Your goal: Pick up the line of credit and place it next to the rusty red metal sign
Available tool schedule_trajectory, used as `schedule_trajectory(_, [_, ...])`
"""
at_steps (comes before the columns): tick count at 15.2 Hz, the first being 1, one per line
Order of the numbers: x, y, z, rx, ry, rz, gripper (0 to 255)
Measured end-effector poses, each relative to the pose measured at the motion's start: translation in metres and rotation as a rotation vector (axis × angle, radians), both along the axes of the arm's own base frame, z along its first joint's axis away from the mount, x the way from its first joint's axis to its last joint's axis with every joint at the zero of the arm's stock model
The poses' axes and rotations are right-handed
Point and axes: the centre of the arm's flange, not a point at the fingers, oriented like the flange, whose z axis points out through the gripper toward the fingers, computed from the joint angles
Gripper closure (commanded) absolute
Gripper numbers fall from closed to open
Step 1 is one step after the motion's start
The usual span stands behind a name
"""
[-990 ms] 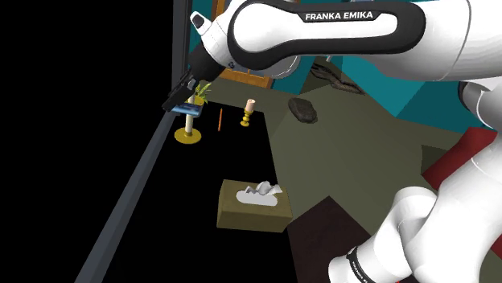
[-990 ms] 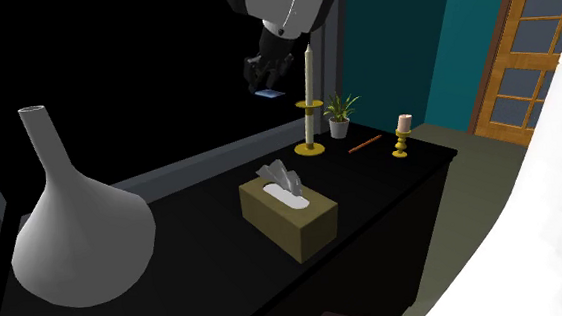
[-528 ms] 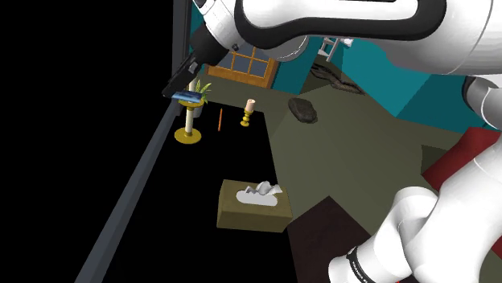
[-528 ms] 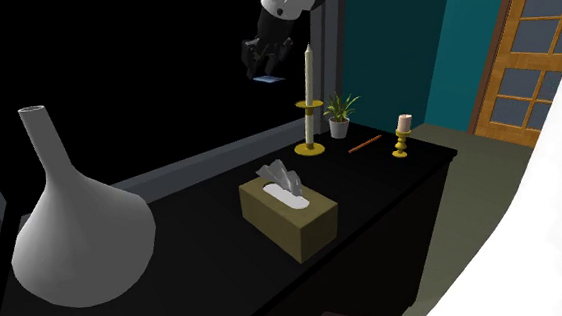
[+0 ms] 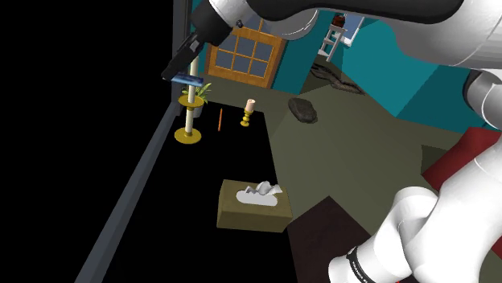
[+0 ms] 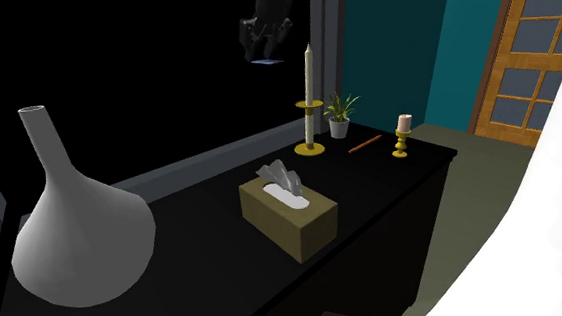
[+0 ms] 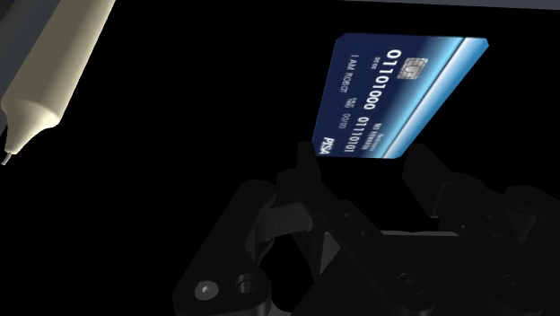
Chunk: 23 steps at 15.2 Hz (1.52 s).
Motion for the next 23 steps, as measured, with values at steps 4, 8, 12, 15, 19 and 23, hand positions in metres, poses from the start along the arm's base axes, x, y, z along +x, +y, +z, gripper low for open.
schedule_trajectory(4, [-0.001,0.001,0.022,0.000,0.000,0.000,255])
schedule_trajectory(8, [0.000,0.000,0.041,0.000,0.000,0.000,255])
schedule_trajectory(12, [-0.040,0.007,0.044,0.000,0.000,0.001,255])
schedule_trajectory(15, [-0.076,0.009,0.044,0.000,0.000,0.000,255])
schedule_trajectory(19, [-0.130,0.018,0.045,0.000,0.000,0.001,255])
schedule_trajectory(23, [-0.184,0.020,0.043,0.000,0.000,0.001,255])
